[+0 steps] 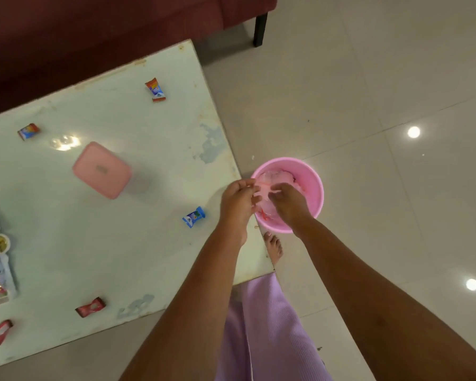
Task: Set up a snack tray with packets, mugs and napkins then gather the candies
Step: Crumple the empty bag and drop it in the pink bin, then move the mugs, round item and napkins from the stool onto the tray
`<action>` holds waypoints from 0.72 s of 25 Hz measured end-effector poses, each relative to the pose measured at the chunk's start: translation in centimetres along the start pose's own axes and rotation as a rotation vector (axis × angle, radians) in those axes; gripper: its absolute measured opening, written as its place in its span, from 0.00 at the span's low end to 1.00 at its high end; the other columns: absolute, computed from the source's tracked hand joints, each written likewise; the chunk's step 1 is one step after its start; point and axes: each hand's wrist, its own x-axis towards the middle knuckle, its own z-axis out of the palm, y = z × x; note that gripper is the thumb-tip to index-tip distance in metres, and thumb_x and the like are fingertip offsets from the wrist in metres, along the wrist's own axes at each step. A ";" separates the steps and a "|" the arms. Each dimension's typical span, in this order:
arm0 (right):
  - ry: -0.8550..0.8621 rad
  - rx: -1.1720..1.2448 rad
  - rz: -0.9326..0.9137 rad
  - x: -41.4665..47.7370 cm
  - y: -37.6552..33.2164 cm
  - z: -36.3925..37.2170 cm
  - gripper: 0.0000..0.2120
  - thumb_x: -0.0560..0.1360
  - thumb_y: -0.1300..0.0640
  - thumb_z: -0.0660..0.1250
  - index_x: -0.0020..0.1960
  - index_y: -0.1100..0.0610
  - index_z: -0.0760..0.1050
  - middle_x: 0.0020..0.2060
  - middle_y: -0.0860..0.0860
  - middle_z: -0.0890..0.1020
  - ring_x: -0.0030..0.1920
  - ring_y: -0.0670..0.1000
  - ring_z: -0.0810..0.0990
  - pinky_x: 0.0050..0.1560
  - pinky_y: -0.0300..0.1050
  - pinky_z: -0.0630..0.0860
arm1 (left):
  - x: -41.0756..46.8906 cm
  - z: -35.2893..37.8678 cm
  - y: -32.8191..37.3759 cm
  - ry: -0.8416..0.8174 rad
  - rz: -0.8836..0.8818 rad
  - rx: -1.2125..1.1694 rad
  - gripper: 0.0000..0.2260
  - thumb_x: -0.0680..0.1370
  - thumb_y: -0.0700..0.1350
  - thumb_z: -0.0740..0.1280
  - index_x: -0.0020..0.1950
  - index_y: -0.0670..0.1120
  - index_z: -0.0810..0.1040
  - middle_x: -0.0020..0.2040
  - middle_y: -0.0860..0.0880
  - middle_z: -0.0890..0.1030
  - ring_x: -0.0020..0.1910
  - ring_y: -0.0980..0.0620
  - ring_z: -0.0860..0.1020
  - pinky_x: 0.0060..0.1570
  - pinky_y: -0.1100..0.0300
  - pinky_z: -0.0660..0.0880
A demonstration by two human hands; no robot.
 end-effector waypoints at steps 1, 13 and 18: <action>0.042 0.012 -0.077 -0.6 -1.5 0.1 0.13 0.79 0.59 0.59 0.61 0.59 0.74 0.55 0.55 0.81 0.49 0.53 0.76 0.52 0.40 0.70 | -0.4 -1.1 0.5 0.020 0.037 -0.025 0.09 0.78 0.35 0.59 0.45 0.48 0.75 0.45 0.47 0.80 0.43 0.50 0.78 0.46 0.58 0.74; -0.127 -0.122 -0.727 -24.5 -16.4 29.1 0.09 0.76 0.63 0.61 0.54 0.58 0.77 0.44 0.50 0.78 0.40 0.47 0.75 0.36 0.28 0.67 | -16.8 -38.9 -4.6 0.448 0.343 -0.323 0.08 0.78 0.37 0.61 0.50 0.48 0.76 0.42 0.52 0.80 0.42 0.52 0.78 0.46 0.58 0.73; -0.445 -0.228 -0.822 -40.5 -19.5 42.4 0.09 0.77 0.62 0.62 0.54 0.59 0.77 0.44 0.50 0.77 0.38 0.44 0.75 0.35 0.26 0.68 | -30.0 -57.2 -10.2 0.712 0.315 -0.457 0.06 0.78 0.38 0.61 0.49 0.47 0.75 0.43 0.50 0.79 0.40 0.52 0.77 0.42 0.60 0.70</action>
